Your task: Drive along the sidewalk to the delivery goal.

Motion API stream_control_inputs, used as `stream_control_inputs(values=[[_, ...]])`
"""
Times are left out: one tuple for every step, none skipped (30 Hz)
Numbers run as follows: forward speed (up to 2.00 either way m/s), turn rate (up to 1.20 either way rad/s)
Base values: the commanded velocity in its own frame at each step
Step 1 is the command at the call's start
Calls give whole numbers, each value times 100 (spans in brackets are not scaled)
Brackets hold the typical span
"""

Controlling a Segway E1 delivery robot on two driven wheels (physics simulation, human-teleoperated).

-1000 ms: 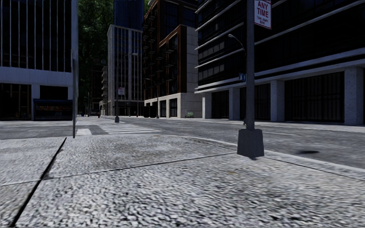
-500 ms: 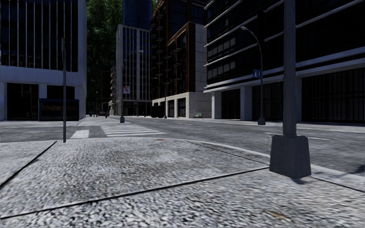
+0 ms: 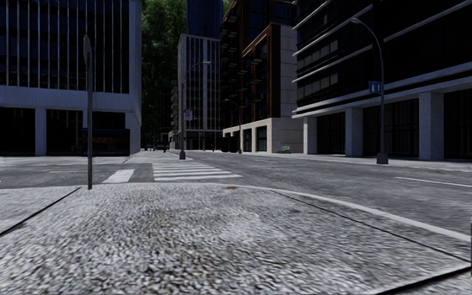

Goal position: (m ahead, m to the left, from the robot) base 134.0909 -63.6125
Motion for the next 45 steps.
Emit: stream_control_inputs(values=[[200,35],[200,35],[200,35],[200,35],[200,35],[200,35],[200,35],[200,35],[200,35],[200,35],[200,35],[200,35],[200,35],[200,35],[200,35],[200,35],[200,35],[200,35],[200,35],[200,35],[200,35],[200,35],[200,35],[200,35],[200,35],[200,35],[200,35],[200,35],[200,35],[200,35],[200,35],[200,35],[200,35],[200,34],[200,28],[200,28],[200,23],[200,13],[200,0],[200,0],[200,0],[200,0],[200,0],[200,0],[200,0]])
